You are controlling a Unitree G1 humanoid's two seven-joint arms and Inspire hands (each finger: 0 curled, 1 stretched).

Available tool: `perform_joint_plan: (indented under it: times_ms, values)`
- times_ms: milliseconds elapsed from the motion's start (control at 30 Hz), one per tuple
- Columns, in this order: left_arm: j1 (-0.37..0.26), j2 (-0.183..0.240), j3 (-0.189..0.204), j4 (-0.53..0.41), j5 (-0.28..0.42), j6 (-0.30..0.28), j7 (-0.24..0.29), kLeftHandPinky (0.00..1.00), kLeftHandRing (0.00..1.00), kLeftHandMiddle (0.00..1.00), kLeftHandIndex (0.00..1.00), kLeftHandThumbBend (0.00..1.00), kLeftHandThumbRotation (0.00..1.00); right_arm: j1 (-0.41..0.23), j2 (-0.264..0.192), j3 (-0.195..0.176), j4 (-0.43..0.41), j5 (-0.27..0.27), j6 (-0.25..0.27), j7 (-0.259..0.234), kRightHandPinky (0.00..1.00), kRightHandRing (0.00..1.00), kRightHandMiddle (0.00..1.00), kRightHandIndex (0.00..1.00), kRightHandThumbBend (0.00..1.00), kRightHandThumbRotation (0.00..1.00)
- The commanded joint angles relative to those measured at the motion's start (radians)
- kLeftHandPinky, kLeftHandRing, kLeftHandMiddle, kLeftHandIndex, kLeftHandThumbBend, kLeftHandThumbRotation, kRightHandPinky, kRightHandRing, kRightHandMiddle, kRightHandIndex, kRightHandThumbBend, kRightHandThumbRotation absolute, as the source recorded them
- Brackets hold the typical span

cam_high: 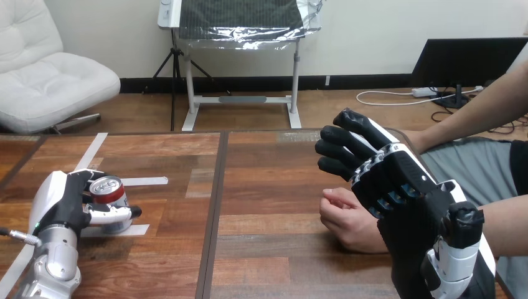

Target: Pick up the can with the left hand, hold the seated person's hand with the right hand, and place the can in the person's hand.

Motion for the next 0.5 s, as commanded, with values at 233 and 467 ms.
perform_joint_plan:
  times_ms: [233,467]
  values:
    - [-0.101,-0.005,-0.010,-0.019,-0.005,0.008,0.018,0.45,0.52,0.56,0.61,0.74,0.00,-0.040,0.001,-0.013,-0.047,0.000,-0.012,-0.007,0.83,0.84,0.85,0.86,0.87,1.00]
    - [-0.106,-0.006,-0.013,-0.013,-0.002,0.006,0.023,0.45,0.51,0.54,0.58,0.73,0.00,-0.037,0.003,-0.012,-0.049,-0.001,-0.012,-0.009,0.83,0.84,0.85,0.86,0.86,1.00]
